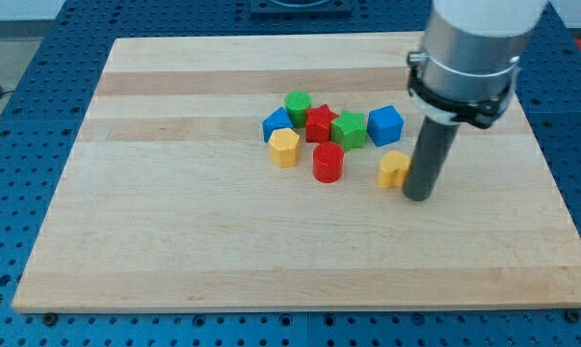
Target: Move the yellow heart into green star
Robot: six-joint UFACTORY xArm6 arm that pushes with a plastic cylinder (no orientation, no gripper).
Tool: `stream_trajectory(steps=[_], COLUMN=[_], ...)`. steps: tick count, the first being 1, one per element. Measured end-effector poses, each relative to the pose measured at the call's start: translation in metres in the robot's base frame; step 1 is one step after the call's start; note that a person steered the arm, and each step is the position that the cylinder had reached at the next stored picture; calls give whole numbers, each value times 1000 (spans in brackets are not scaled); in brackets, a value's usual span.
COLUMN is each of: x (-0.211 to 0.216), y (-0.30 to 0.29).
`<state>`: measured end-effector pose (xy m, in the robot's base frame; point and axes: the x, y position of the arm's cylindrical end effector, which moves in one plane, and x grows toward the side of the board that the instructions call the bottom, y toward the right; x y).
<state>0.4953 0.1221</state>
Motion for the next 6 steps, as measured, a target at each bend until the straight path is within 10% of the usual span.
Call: stream_trajectory(steps=[6], x=[-21], y=[-14])
